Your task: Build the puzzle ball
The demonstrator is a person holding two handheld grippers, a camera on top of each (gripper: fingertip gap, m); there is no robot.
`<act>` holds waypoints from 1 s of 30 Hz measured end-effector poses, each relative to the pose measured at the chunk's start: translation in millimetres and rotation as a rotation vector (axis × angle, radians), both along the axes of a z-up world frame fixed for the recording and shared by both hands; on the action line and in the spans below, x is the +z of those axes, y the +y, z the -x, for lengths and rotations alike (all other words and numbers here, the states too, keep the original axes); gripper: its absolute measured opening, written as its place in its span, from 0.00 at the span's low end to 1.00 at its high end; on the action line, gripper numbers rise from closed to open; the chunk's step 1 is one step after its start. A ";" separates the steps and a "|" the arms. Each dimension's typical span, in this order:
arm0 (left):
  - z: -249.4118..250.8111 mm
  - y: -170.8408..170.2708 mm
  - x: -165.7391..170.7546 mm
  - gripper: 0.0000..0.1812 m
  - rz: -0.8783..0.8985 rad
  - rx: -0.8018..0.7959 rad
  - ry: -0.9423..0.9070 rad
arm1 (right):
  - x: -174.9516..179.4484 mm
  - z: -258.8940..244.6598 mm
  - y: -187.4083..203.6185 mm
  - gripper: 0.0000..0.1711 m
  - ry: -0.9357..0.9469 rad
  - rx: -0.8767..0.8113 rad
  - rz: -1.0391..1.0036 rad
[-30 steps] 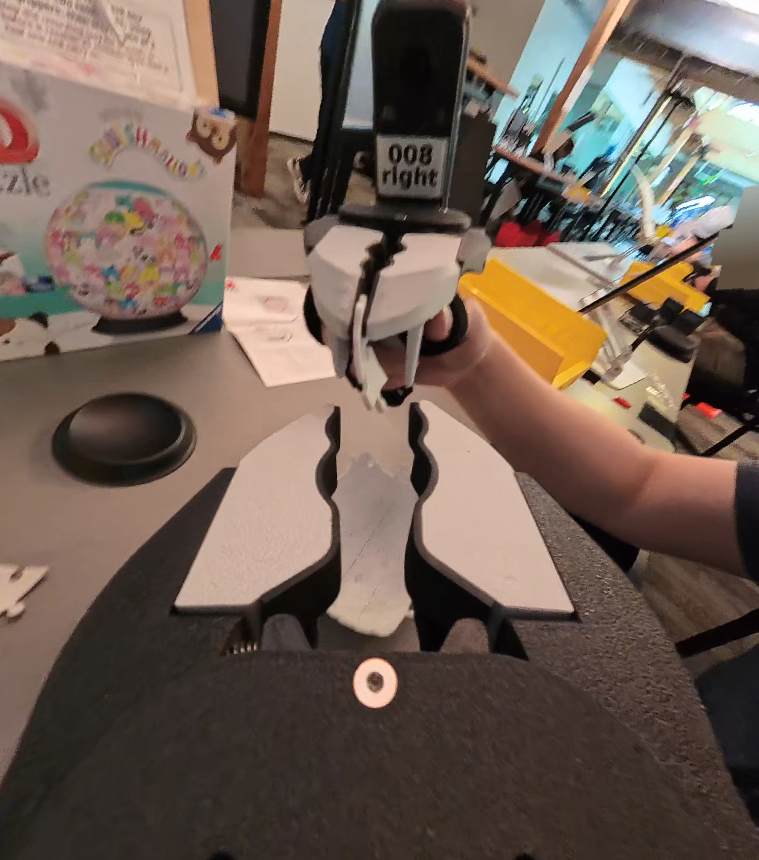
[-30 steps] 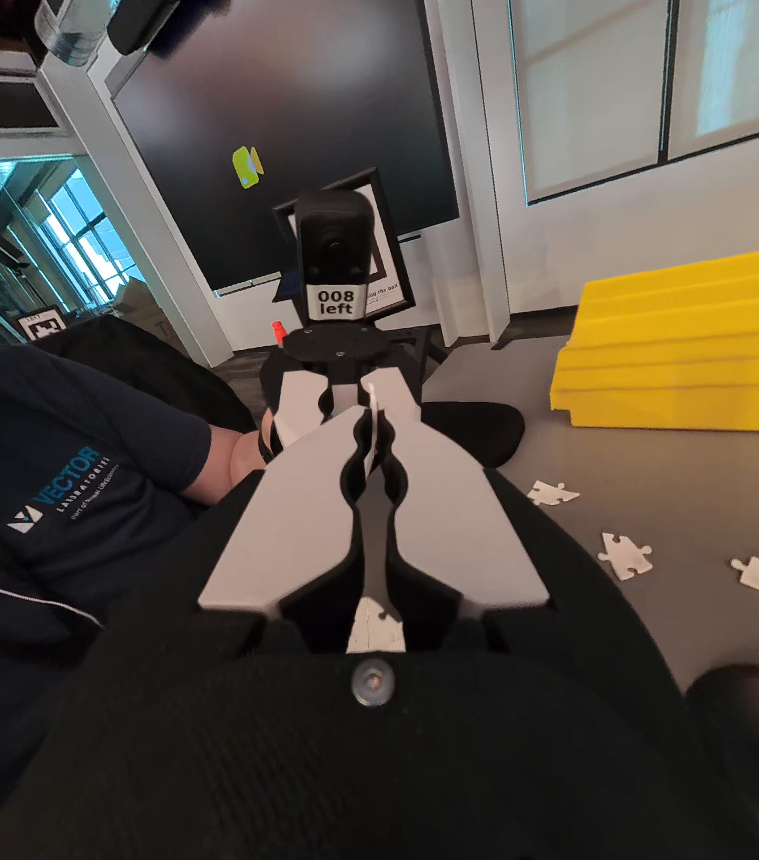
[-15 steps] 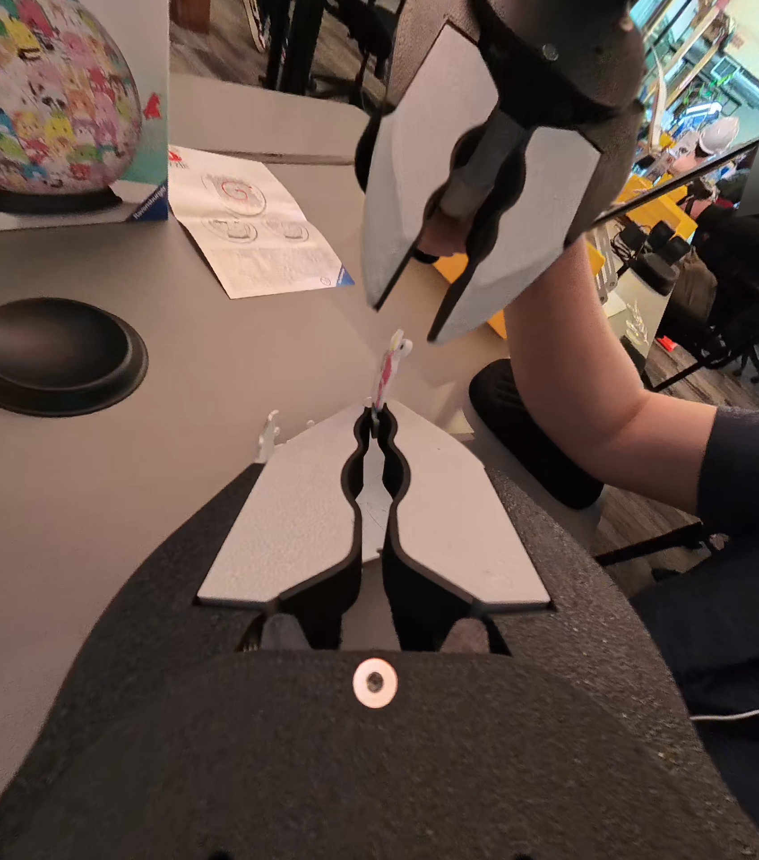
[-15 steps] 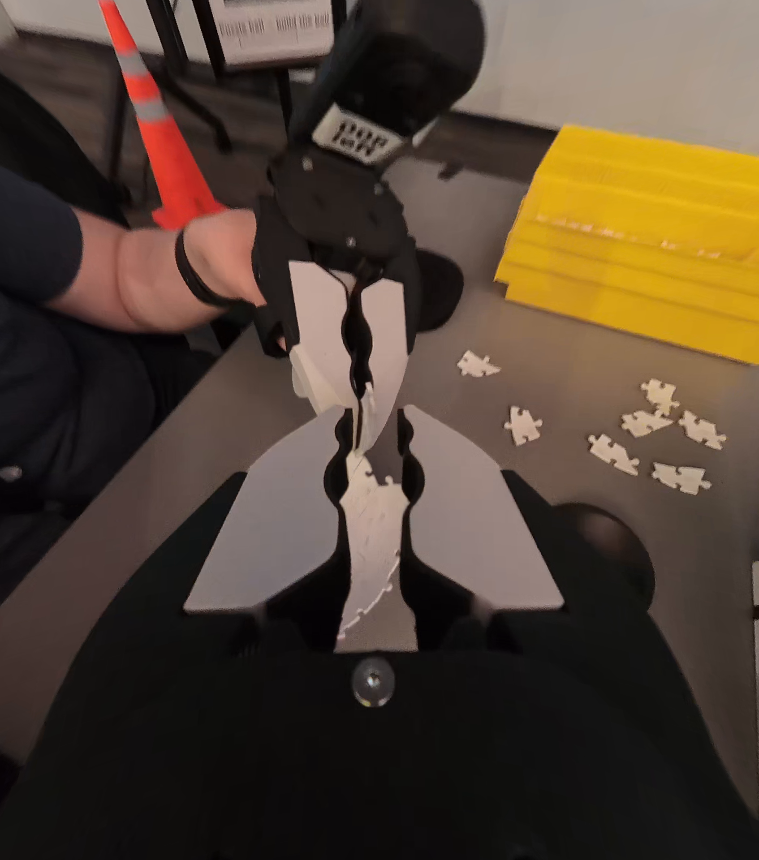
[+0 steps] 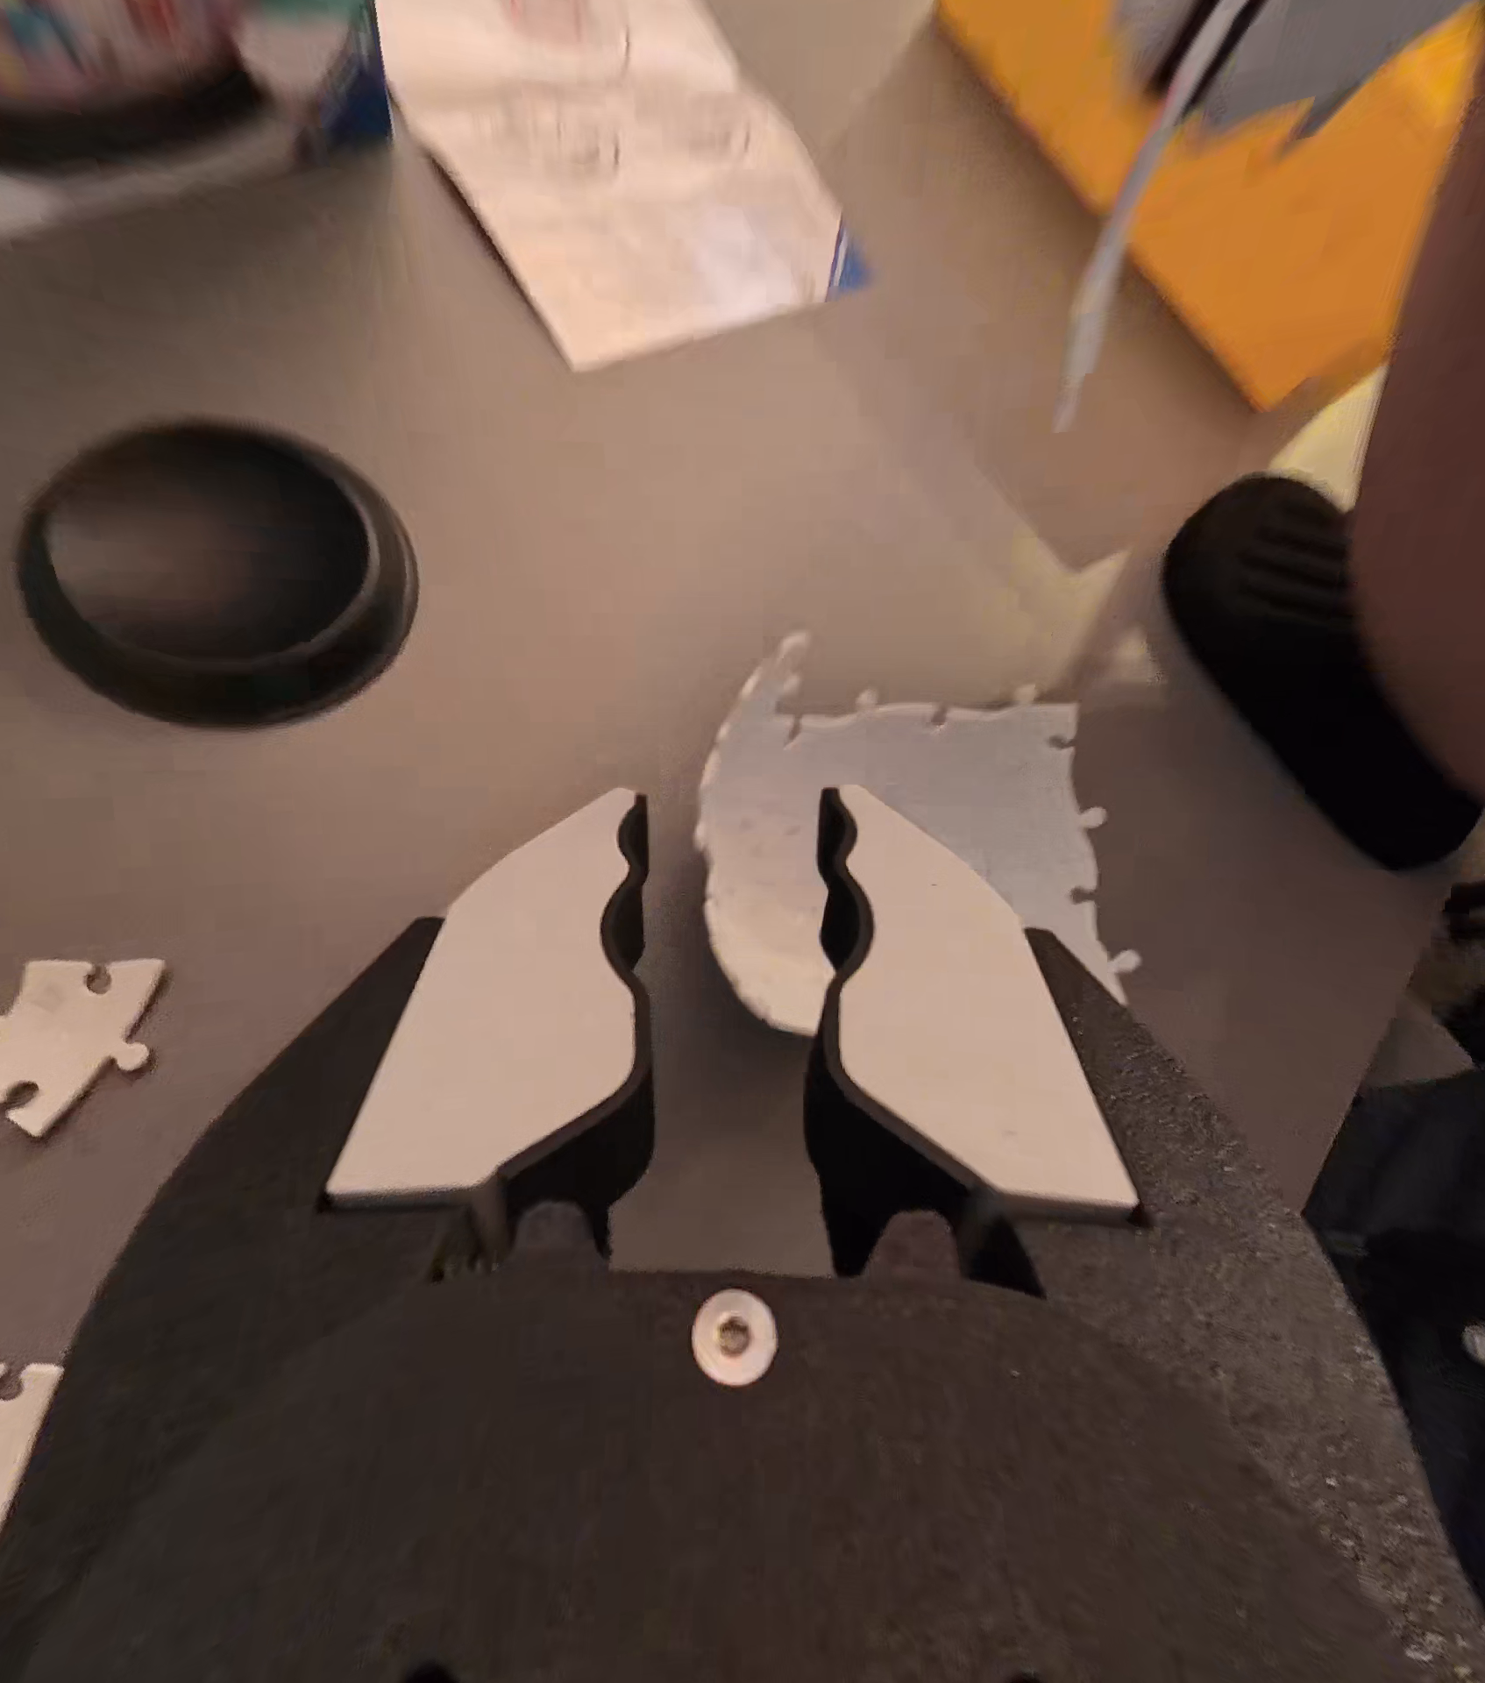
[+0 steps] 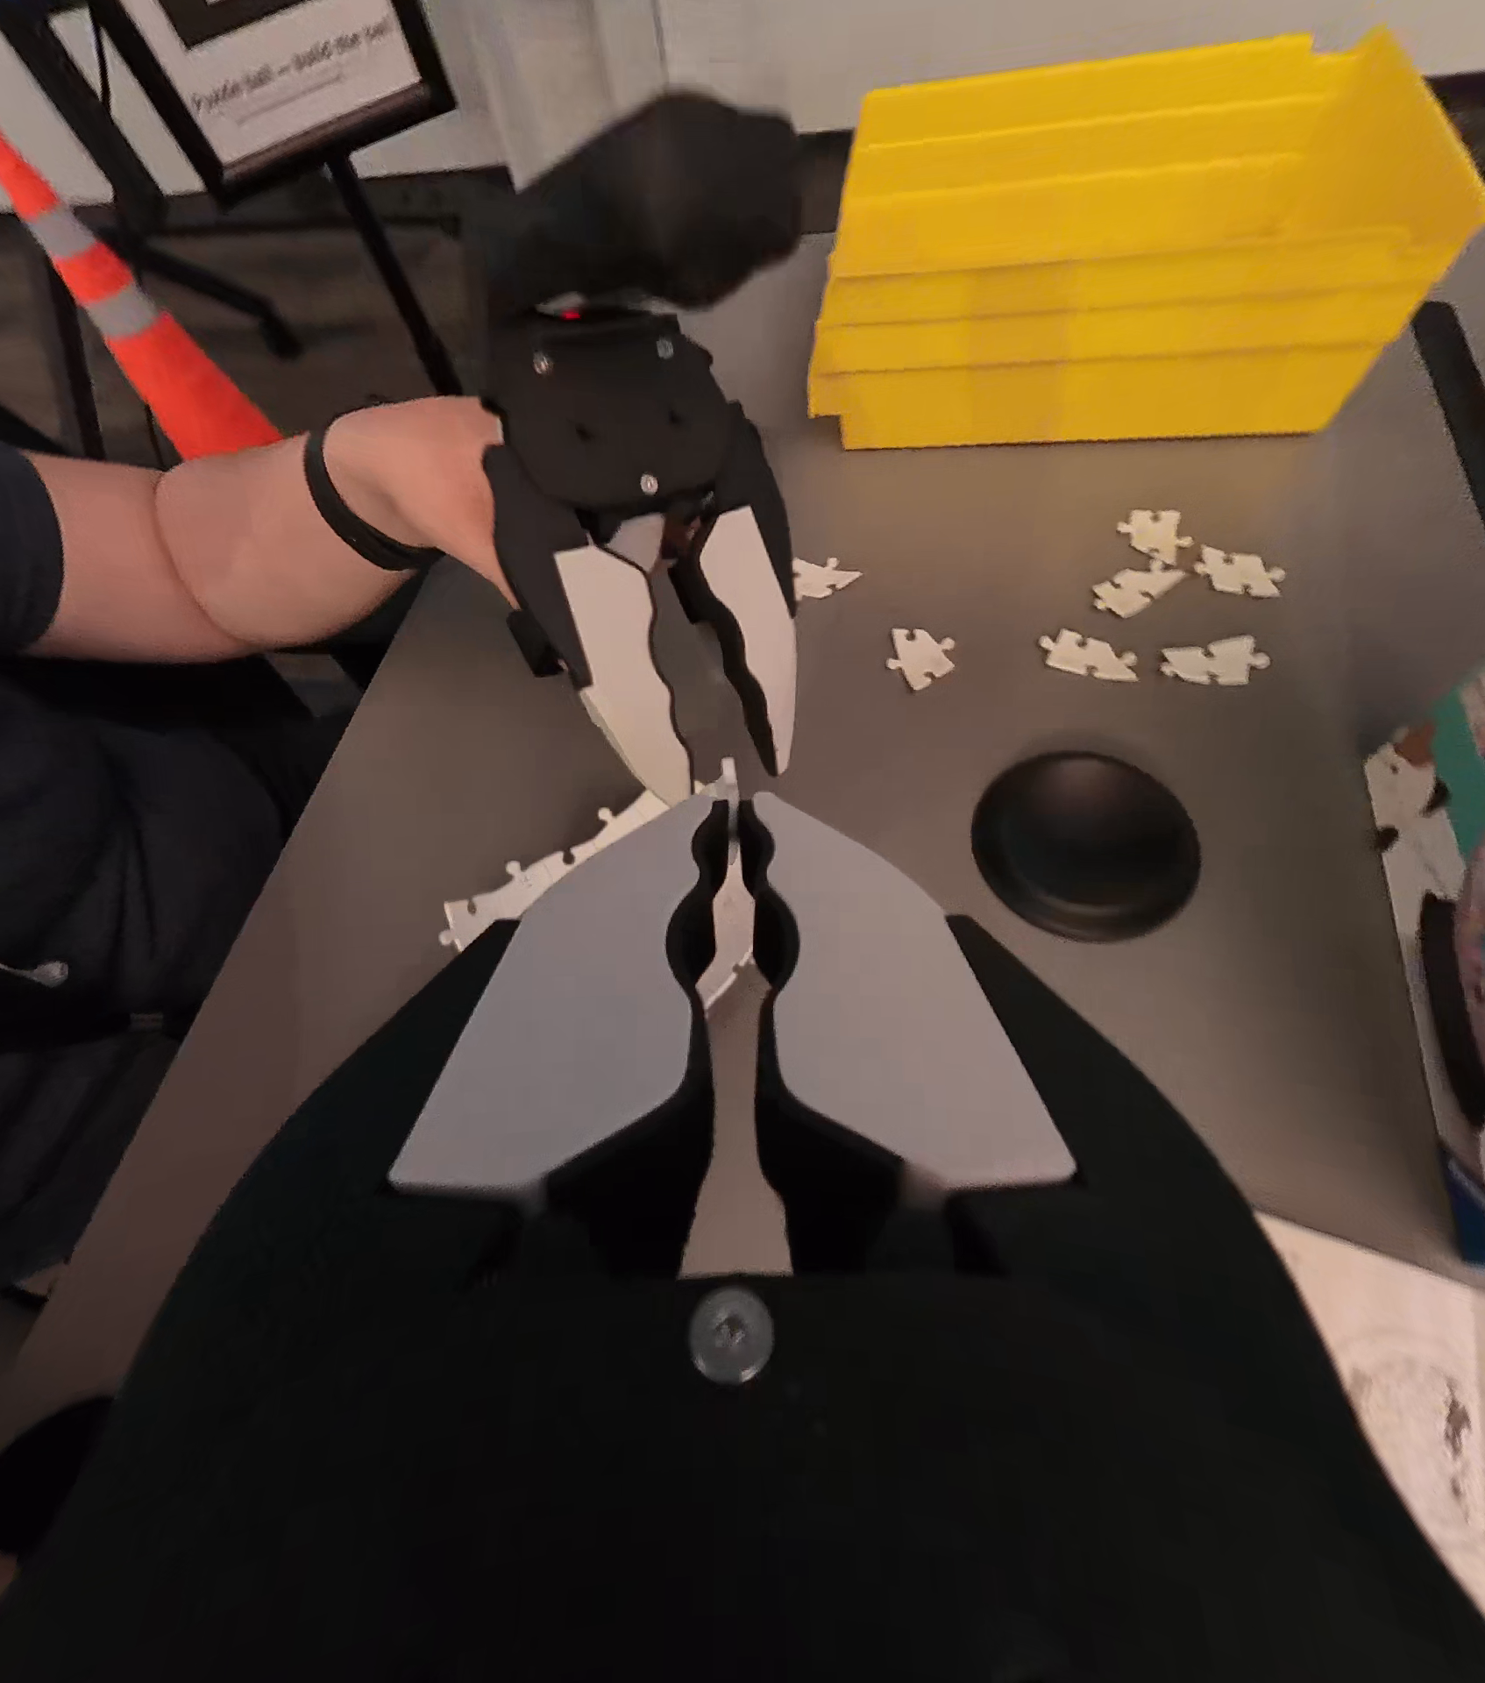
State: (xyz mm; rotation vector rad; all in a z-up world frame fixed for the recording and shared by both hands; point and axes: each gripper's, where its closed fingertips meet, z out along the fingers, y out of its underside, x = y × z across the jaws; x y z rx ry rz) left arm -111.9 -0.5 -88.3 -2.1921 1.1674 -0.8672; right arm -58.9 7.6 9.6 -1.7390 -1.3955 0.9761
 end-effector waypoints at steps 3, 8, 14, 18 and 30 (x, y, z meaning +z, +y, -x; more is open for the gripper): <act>4.1 -7.1 -15.1 0.17 0.073 -0.037 0.049 | 2.3 -15.0 5.8 0.02 0.028 -0.053 0.016; 10.9 -18.2 -13.0 0.15 0.087 -0.039 0.002 | 7.3 -24.5 9.6 0.02 0.063 -0.088 0.028; 17.5 -25.2 -11.9 0.14 0.079 -0.030 -0.007 | 7.5 -24.1 8.5 0.02 0.058 -0.104 0.030; 22.3 -22.5 -5.7 0.15 0.065 -0.029 -0.004 | 0.2 -19.8 8.3 0.02 0.039 -0.140 0.057; -13.9 8.2 8.6 0.23 0.102 -0.280 -0.111 | -37.5 -7.0 -11.2 0.02 0.396 -0.214 0.233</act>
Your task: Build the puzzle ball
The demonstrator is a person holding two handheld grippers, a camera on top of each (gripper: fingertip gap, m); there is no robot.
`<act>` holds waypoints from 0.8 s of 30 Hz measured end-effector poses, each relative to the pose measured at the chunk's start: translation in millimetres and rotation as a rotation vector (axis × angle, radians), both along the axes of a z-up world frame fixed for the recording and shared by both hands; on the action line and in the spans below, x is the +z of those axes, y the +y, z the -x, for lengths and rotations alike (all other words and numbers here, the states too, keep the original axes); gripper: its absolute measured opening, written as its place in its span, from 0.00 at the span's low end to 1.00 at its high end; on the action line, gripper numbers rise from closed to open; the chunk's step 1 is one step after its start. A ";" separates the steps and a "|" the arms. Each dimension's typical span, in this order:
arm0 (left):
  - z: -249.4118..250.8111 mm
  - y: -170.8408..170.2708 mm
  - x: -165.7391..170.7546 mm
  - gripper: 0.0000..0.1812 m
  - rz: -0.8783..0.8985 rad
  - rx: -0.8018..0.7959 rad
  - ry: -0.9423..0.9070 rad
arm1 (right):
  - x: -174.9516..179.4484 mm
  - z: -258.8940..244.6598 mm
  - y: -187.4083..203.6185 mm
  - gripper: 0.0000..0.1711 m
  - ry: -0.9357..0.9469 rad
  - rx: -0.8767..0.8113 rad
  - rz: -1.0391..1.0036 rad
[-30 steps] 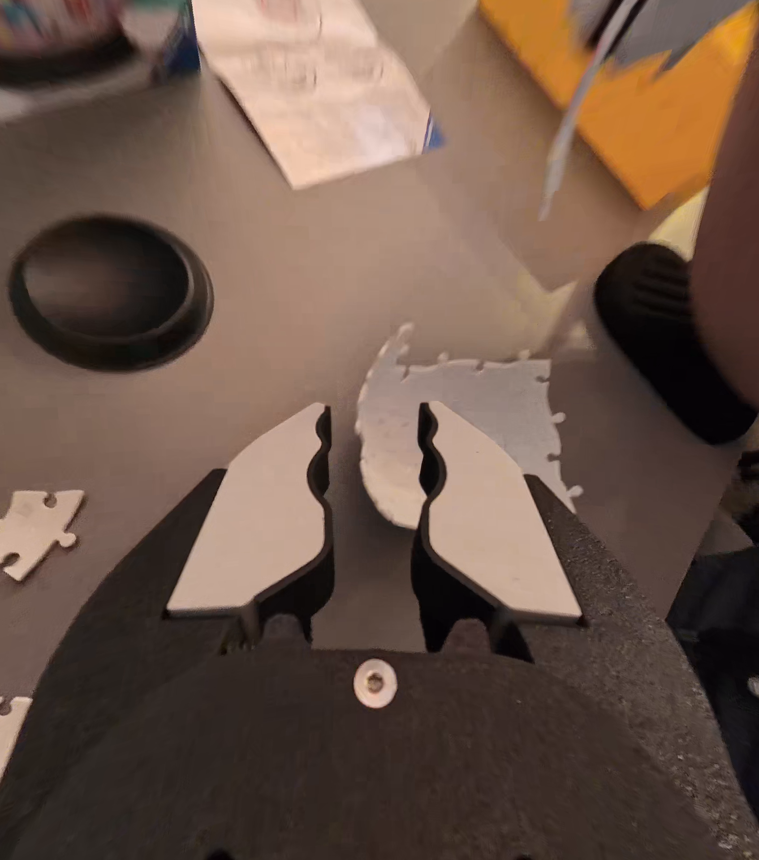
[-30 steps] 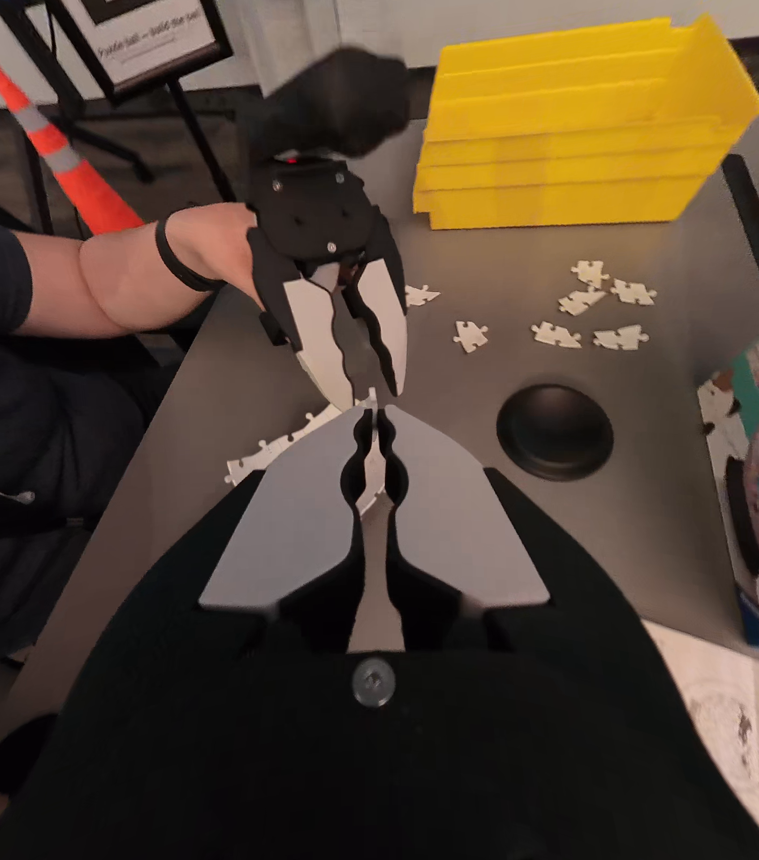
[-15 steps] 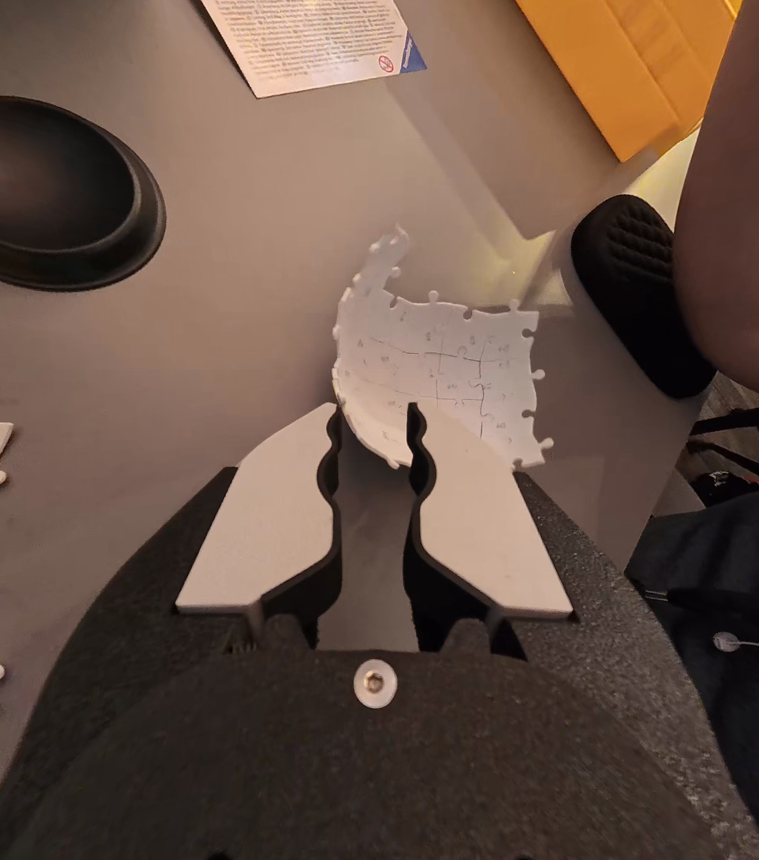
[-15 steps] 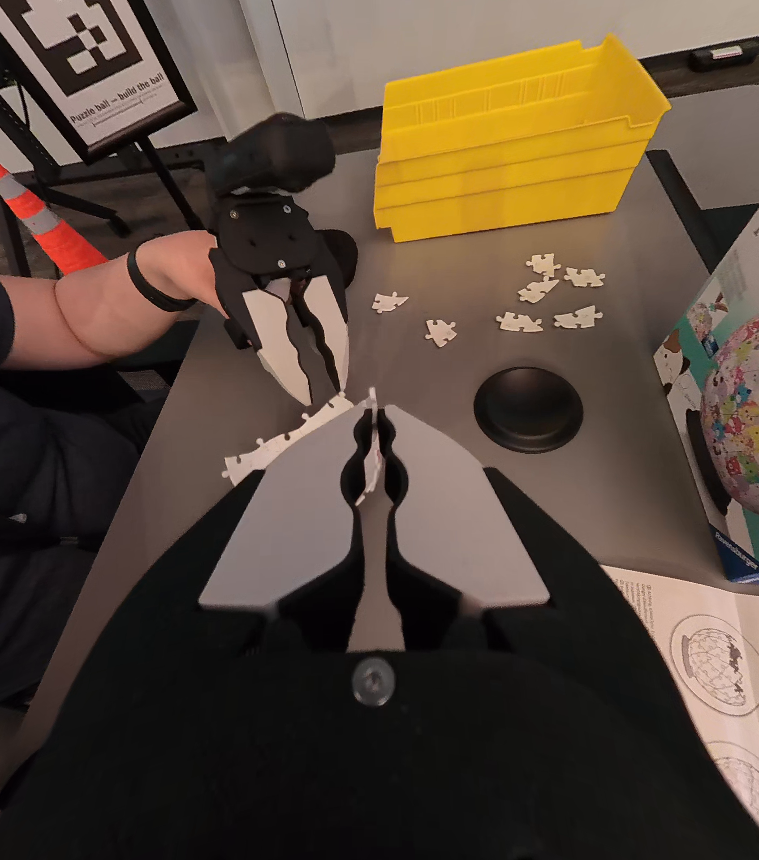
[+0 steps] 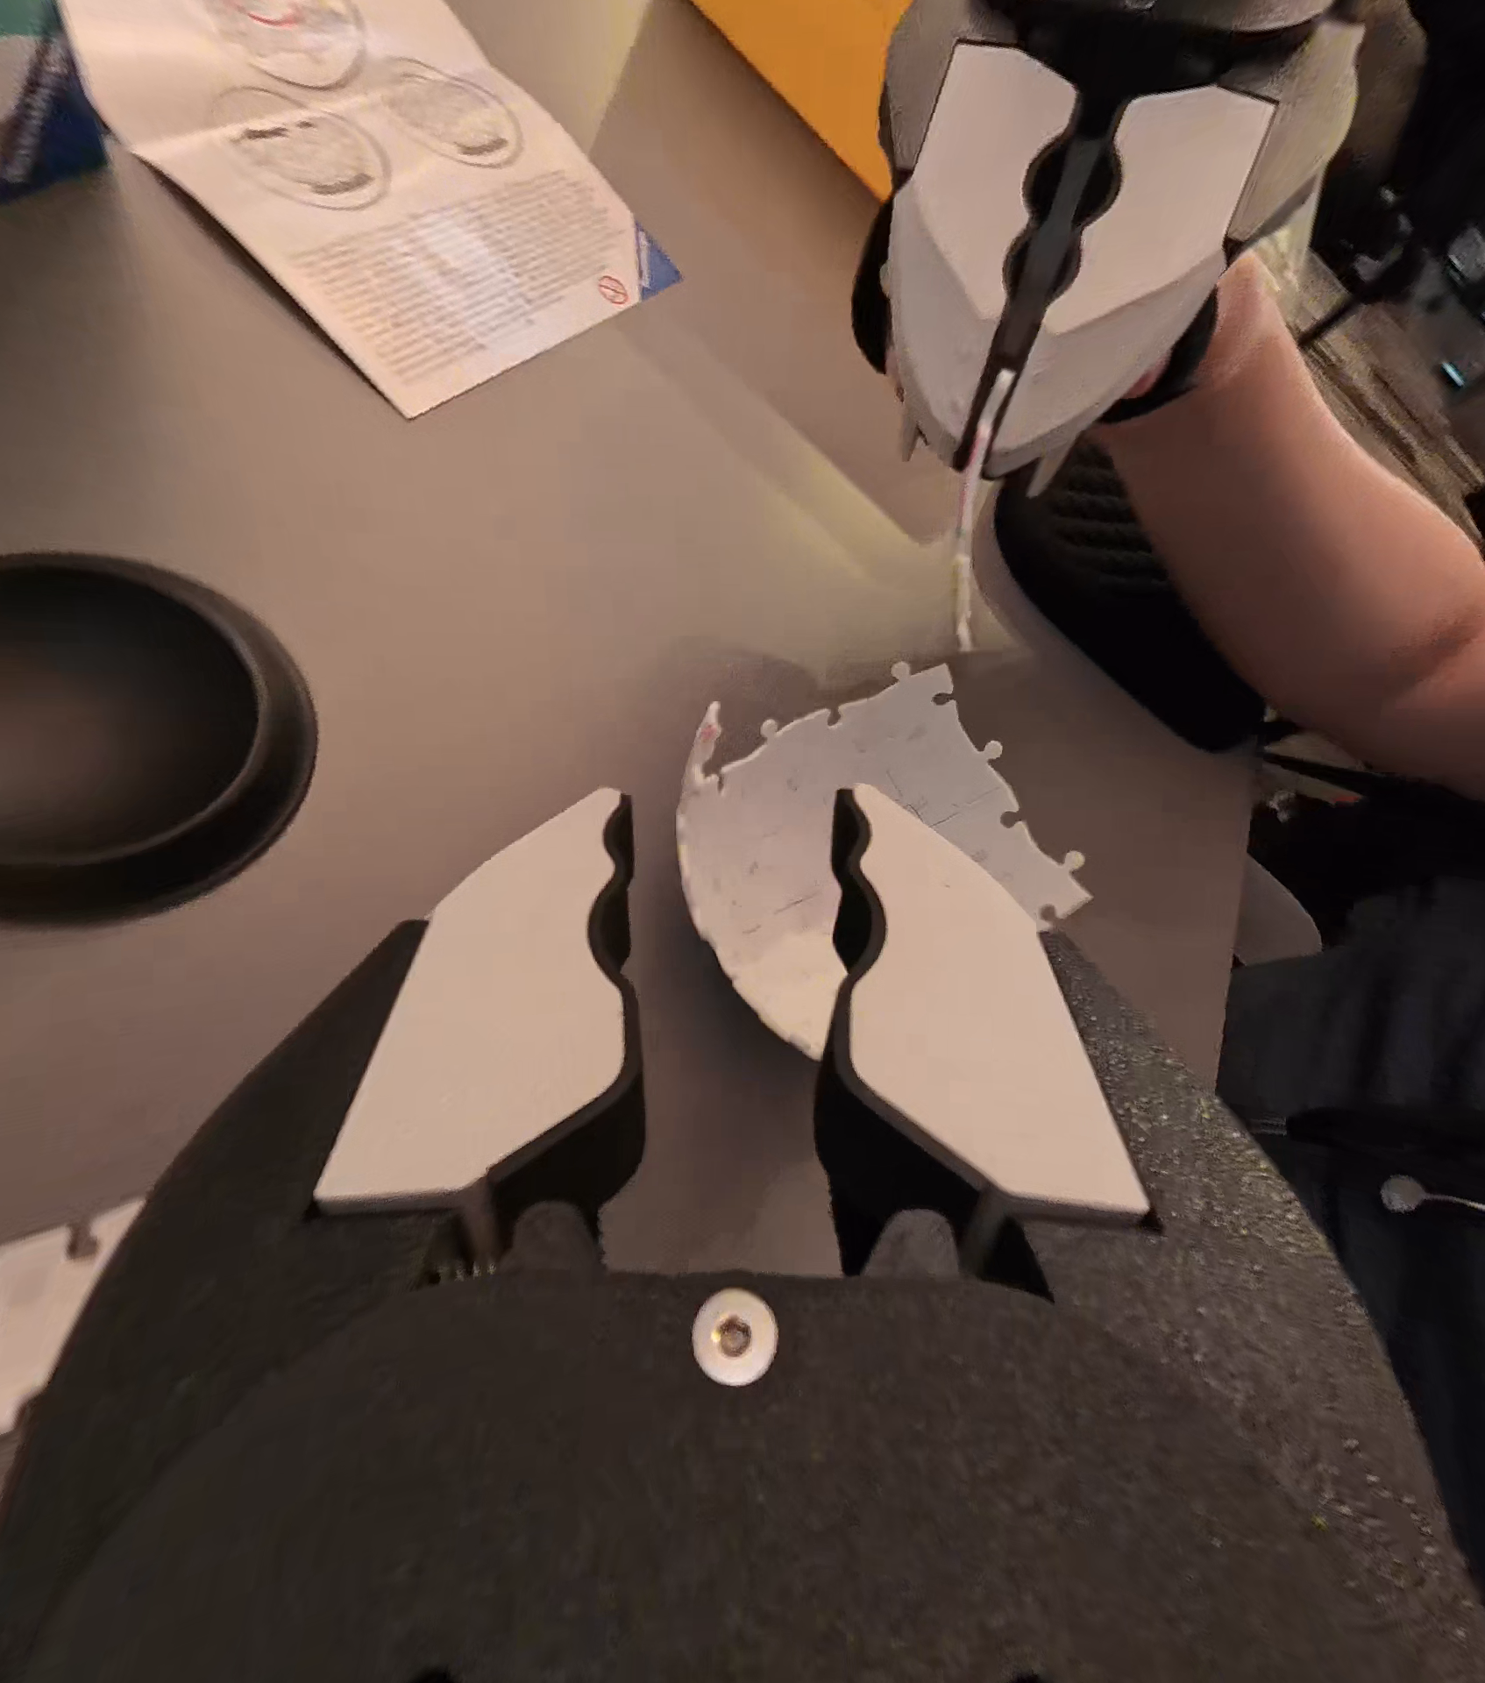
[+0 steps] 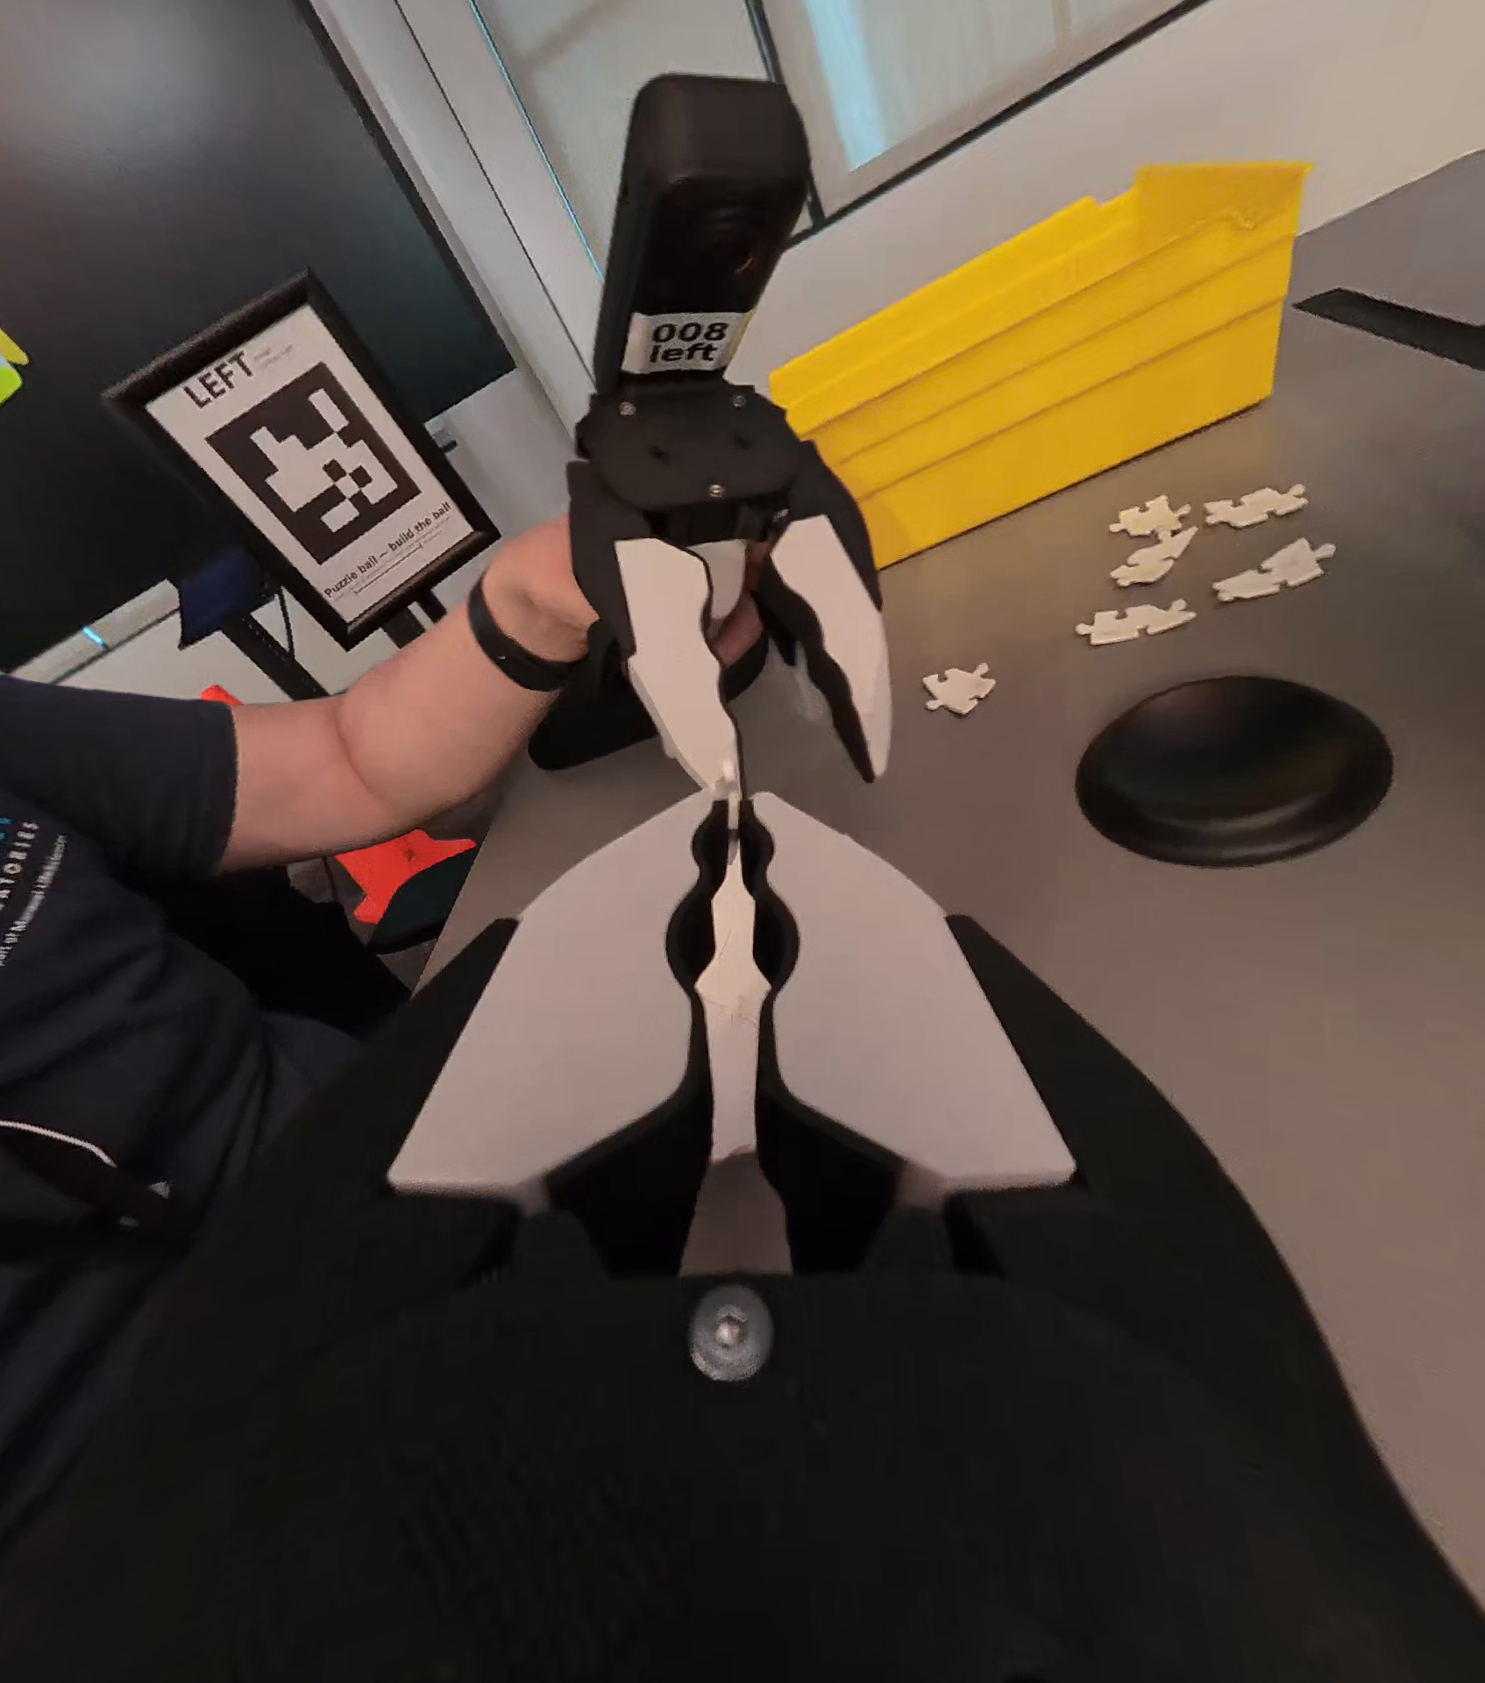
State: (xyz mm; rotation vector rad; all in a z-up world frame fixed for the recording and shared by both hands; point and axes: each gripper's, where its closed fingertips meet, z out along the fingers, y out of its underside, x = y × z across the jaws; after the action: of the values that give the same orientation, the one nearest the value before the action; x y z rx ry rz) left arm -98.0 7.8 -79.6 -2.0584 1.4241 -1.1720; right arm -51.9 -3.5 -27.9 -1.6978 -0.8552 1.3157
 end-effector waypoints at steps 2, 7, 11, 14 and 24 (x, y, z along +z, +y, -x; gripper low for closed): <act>-7.3 -0.8 -4.7 0.24 0.021 -0.068 -0.008 | -0.9 -5.0 -1.3 0.02 0.013 -0.015 0.003; -11.4 -3.1 -18.1 0.24 0.074 -0.194 0.008 | -26.0 -5.6 -2.9 0.02 -0.068 -0.037 -0.025; -1.9 -12.6 -42.2 0.22 0.144 -0.270 0.098 | -42.8 6.4 -3.2 0.02 -0.111 0.012 -0.027; -3.0 -18.1 -45.6 0.20 0.175 -0.295 0.081 | -49.3 11.5 0.9 0.02 -0.167 0.021 -0.081; -0.9 -20.2 -48.0 0.16 0.153 -0.327 0.058 | -70.8 25.7 8.1 0.02 -0.333 0.086 -0.179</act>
State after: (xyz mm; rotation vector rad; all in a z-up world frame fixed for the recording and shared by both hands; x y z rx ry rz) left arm -97.0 -12.5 -127.7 -2.0240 1.8011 -1.3968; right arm -77.6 4.6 -98.7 -1.7785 -1.2114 0.9894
